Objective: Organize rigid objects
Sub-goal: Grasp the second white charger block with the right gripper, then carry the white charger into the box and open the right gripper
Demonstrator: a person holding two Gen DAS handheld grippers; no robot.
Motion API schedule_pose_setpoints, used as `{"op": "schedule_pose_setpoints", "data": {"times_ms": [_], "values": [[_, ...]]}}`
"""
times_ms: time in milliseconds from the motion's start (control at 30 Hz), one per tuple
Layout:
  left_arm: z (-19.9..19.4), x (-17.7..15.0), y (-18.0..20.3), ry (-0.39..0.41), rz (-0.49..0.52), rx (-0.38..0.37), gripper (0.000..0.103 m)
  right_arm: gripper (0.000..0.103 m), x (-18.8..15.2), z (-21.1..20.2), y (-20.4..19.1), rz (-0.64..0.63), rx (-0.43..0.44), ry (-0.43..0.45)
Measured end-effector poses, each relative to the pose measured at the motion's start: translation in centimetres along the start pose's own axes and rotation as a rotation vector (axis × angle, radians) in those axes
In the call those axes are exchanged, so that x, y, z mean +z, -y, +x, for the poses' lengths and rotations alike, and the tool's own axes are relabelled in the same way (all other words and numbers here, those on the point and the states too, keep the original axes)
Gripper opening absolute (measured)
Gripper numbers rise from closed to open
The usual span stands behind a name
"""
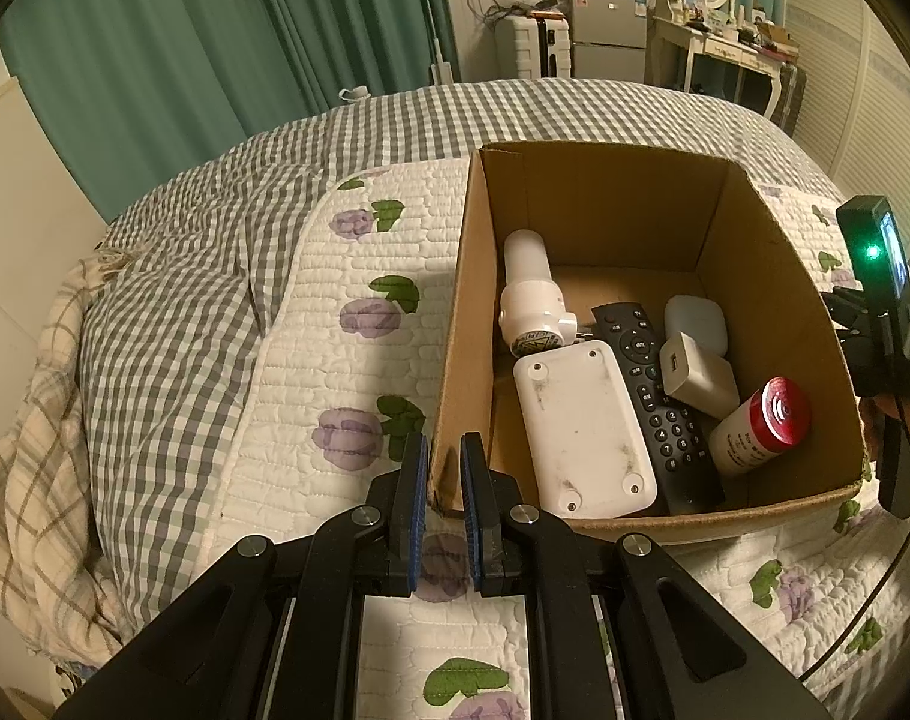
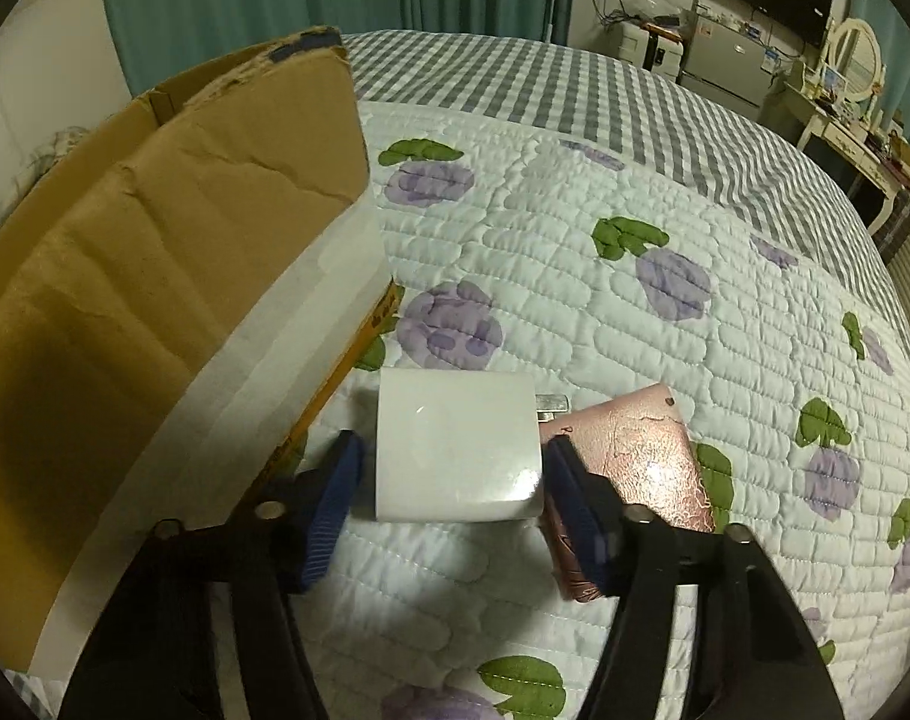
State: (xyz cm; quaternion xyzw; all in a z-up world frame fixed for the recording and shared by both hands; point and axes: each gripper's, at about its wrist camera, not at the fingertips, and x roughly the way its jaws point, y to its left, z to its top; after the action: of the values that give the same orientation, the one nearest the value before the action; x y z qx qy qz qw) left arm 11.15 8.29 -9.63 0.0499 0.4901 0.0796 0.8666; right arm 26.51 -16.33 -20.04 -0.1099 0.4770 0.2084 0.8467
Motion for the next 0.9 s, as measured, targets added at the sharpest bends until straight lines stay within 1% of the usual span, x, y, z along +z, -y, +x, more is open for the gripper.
{"op": "schedule_pose_setpoints", "data": {"times_ms": [200,567,733,833,900], "values": [[0.0,-0.1,0.0,0.002,0.007,0.006,0.011,0.052,-0.7,-1.2,0.1,0.029,0.001,0.029],[-0.2,-0.1,0.2,0.013,0.020,0.007,0.011,0.052,-3.5,-7.0,-0.9,0.017,-0.031,0.100],[-0.3,-0.1,0.3,0.018,0.032,0.002,0.011,0.052,-3.3,-11.3,-1.3,-0.015,-0.077,0.150],[-0.4,-0.1,0.3,0.019,0.033,0.003,0.011,0.052,-2.0,-14.9,-1.7,-0.026,-0.091,0.204],[-0.3,-0.1,0.3,0.020,0.033,0.002,0.011,0.052,-0.7,-17.4,-2.5,-0.041,-0.081,0.252]]}}
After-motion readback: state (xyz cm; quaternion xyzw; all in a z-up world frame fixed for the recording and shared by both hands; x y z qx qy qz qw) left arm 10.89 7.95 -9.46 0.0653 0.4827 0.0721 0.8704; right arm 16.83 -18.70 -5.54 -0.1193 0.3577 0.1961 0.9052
